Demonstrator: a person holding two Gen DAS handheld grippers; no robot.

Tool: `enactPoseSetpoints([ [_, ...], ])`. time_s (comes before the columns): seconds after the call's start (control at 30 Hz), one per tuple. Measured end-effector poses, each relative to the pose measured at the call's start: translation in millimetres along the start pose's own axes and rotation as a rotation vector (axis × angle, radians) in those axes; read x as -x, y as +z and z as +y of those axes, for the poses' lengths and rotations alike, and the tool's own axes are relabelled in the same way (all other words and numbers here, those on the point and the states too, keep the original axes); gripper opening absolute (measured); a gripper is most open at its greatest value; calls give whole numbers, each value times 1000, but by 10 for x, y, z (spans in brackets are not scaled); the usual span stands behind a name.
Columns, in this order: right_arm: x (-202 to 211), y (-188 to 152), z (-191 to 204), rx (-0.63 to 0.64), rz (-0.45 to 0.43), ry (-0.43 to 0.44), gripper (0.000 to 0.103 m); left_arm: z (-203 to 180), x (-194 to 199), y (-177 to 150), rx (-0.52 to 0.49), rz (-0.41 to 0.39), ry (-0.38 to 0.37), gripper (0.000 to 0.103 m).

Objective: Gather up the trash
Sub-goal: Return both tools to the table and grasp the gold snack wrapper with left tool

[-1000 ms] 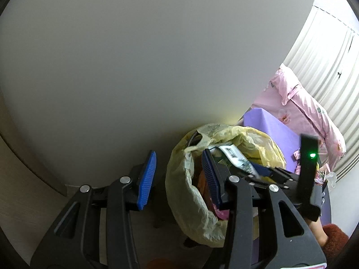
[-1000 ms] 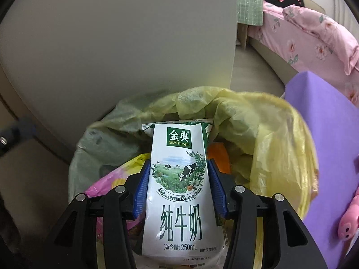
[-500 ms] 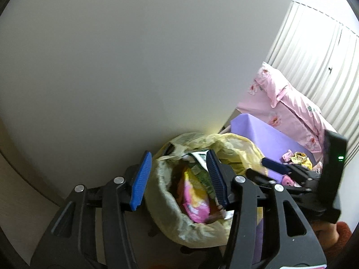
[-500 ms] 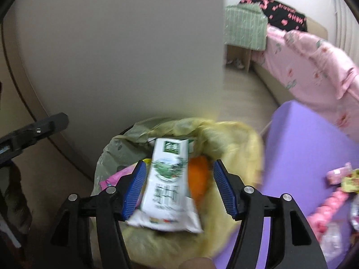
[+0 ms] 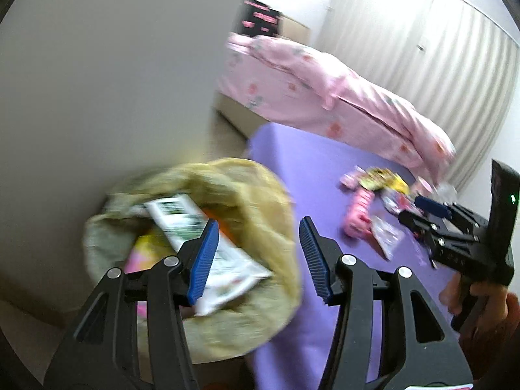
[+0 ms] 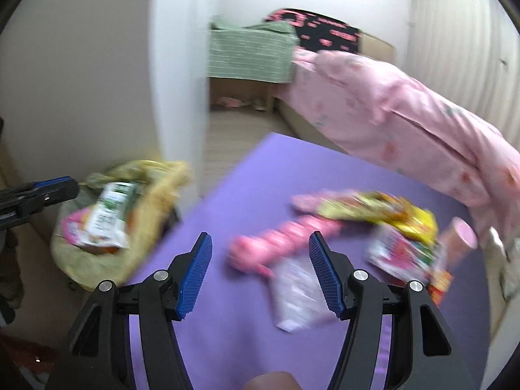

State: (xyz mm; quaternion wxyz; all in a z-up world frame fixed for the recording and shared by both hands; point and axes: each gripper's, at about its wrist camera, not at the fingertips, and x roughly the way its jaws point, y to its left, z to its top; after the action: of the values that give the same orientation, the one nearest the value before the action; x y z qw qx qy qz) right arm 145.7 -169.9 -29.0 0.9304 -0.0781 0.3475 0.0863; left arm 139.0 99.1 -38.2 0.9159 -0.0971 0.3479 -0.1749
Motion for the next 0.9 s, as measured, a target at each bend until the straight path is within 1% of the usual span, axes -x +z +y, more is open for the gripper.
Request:
enactPoseSetpoints([
  [0.03, 36, -71, -159, -25, 1, -22, 58, -132, -77, -16, -30, 13, -24, 49],
  [0.2, 150, -405, -717, -123, 18, -69, 58, -656, -411, -96, -134, 72, -130, 49],
  [0.27, 209, -554, -948, -161, 18, -109, 58, -863, -546, -108, -178, 87, -175, 49],
  [0.3, 229, -593, -1001, -173, 18, -121, 58, -969, -613, -95, -202, 93, -199, 49],
  [0.33, 258, -645, -1092, -191, 20, -136, 58, -1067, -674, -70, -226, 96, -221, 49],
  [0.37, 278, -687, -1191, -214, 22, -156, 58, -1207, -756, -13, -270, 91, -250, 49],
  [0.47, 337, -773, -1388, -256, 20, -201, 58, -1478, -956, 160, -363, 65, -317, 49],
  [0.57, 384, -831, -1478, -261, 11, -244, 58, -1749, -1245, 406, -456, 64, -328, 49],
  [0.63, 370, -869, -1549, -264, 19, -269, 58, -1956, -1496, 592, -507, 93, -341, 49],
  [0.7, 352, -915, -1648, -276, 33, -281, 58, -2126, -1685, 690, -551, 123, -348, 49],
  [0.73, 341, -927, -1697, -285, 41, -285, 58, -2212, -1787, 723, -574, 139, -343, 49],
  [0.77, 328, -938, -1752, -297, 49, -287, 58, -2325, -1952, 769, -597, 150, -317, 49],
  [0.83, 315, -949, -1831, -313, 55, -286, 58, -2393, -2140, 781, -608, 168, -293, 49],
  [0.9, 299, -957, -1895, -334, 65, -292, 58, -2451, -2406, 793, -601, 216, -261, 49],
])
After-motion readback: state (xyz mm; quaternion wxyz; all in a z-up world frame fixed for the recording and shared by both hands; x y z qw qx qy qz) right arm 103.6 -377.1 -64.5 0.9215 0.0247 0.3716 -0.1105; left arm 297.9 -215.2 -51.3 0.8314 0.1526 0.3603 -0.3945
